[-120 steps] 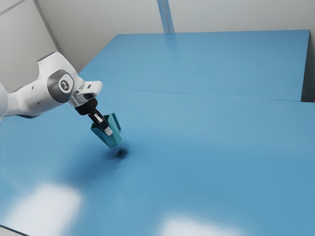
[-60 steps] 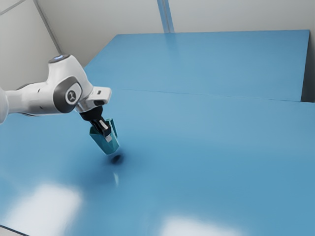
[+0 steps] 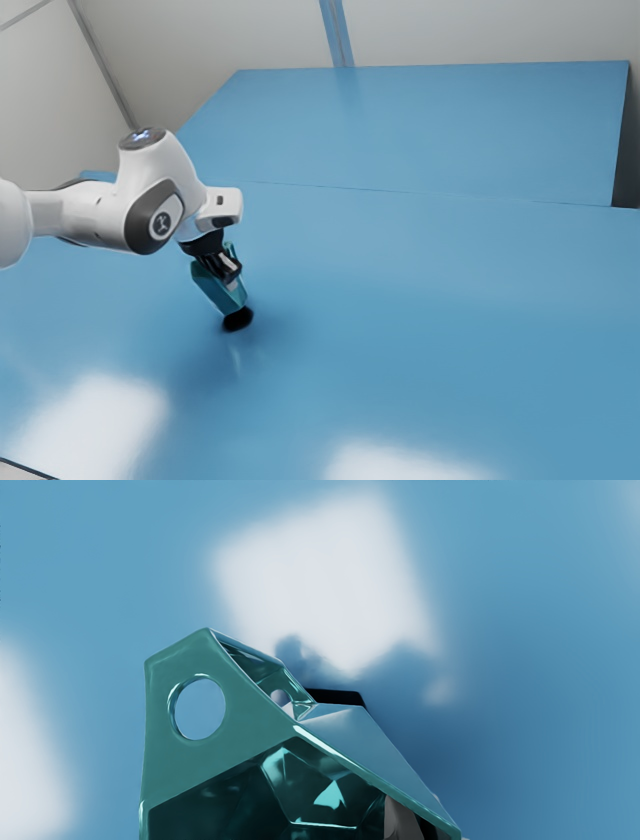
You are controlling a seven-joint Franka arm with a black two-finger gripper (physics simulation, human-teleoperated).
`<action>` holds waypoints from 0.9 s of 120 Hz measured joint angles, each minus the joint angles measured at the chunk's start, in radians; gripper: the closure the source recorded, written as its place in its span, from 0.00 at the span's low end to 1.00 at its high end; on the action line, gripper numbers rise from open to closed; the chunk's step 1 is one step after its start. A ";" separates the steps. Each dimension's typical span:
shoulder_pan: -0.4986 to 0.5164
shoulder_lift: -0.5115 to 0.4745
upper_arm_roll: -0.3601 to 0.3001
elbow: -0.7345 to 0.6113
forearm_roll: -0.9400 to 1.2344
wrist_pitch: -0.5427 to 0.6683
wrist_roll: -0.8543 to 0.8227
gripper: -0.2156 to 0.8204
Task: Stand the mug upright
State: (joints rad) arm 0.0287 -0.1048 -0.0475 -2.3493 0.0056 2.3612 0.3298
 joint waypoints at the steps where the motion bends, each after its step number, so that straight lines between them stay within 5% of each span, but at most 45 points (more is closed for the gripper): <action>1: -0.001 0.000 0.000 0.000 0.001 0.002 -0.003 0.96; 108: -0.040 0.044 0.000 -0.038 0.019 0.052 -0.204 0.96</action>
State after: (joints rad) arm -0.0117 -0.0603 -0.0479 -2.3873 0.0248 2.4130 0.1258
